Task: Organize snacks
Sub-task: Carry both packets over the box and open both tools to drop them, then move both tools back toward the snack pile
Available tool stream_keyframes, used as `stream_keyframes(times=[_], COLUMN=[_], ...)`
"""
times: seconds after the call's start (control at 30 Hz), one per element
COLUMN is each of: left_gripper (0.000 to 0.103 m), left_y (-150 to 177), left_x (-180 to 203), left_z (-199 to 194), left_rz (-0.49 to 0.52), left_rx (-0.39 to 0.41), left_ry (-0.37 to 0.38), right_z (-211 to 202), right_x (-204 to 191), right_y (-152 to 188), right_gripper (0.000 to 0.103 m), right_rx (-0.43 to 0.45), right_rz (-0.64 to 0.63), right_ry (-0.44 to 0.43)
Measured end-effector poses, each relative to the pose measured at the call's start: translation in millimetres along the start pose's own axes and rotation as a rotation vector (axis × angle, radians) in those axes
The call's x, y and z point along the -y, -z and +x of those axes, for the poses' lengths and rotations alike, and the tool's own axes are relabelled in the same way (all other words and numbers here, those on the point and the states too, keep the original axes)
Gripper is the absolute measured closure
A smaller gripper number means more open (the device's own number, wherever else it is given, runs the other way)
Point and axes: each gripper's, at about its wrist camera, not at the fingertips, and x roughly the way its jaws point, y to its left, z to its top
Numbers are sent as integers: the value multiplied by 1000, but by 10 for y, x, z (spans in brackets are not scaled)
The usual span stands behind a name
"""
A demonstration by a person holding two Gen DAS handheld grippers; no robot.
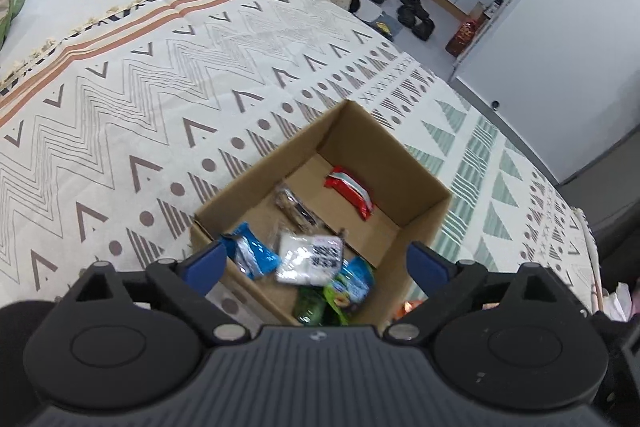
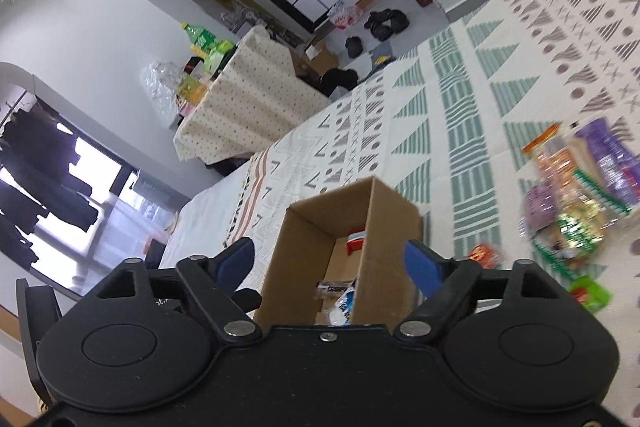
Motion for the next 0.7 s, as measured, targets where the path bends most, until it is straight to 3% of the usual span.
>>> stream_keyframes(times=[0.1, 0.2, 0.47, 0.7], left_gripper=[6, 0, 0, 0], left_y=[71, 140, 326, 501], left_x=[96, 195, 435, 633], left_z=[-69, -130, -248, -302], left_rz=[17, 32, 51, 87], left_rx=[4, 12, 34, 31], left_ry=[1, 9, 31, 27], right_z=[-138, -266, -566, -715], right_x=[41, 72, 245, 396], right_y=[-30, -54, -134, -171], right_gripper=[11, 11, 11, 11], right_rx=[15, 38, 81, 69], right_rz=[1, -10, 7, 22], right_ry=[8, 29, 55, 78])
